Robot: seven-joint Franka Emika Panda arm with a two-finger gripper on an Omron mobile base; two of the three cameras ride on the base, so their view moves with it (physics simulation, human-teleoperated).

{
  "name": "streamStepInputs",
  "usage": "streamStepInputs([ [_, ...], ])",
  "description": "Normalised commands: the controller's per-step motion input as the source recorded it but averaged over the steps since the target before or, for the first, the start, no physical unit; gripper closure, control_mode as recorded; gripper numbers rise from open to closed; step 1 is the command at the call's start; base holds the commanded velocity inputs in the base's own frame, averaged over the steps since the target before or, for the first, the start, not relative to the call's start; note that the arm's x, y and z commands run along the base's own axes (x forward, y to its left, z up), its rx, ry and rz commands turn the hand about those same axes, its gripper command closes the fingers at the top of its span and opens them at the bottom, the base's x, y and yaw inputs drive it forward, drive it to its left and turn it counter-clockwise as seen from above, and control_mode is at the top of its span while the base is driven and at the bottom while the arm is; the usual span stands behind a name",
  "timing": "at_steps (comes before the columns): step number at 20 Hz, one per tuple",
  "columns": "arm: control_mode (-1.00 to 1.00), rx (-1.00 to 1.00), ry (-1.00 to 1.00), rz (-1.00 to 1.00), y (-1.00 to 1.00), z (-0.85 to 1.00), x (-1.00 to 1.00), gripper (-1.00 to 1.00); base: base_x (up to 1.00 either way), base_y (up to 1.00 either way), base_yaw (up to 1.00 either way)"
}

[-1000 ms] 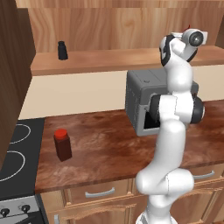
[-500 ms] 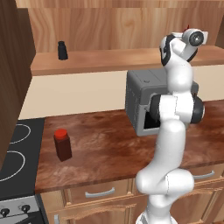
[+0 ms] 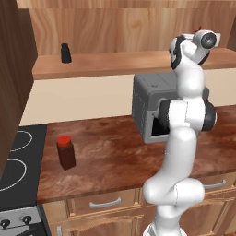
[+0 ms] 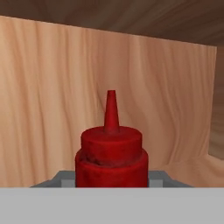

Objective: Collect the paprika, ketchup, and shaker from the cabinet and place them next to the stove.

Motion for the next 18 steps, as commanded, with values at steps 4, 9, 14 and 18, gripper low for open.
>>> streamStepInputs([
  [4, -1.00, 0.00, -0.05, 0.02, 0.00, -0.10, -0.78, 1.00, 0.00, 0.00, 0.00],
  [9, -1.00, -0.01, -0.03, 0.07, 0.18, -0.01, -0.95, 1.00, 0.00, 0.00, 0.00],
  [14, -1.00, -0.09, 0.00, 0.14, 0.56, 0.10, -0.92, 1.00, 0.00, 0.00, 0.00],
  [18, -1.00, -0.10, 0.02, 0.15, 0.65, 0.21, -0.94, 1.00, 0.00, 0.00, 0.00],
])
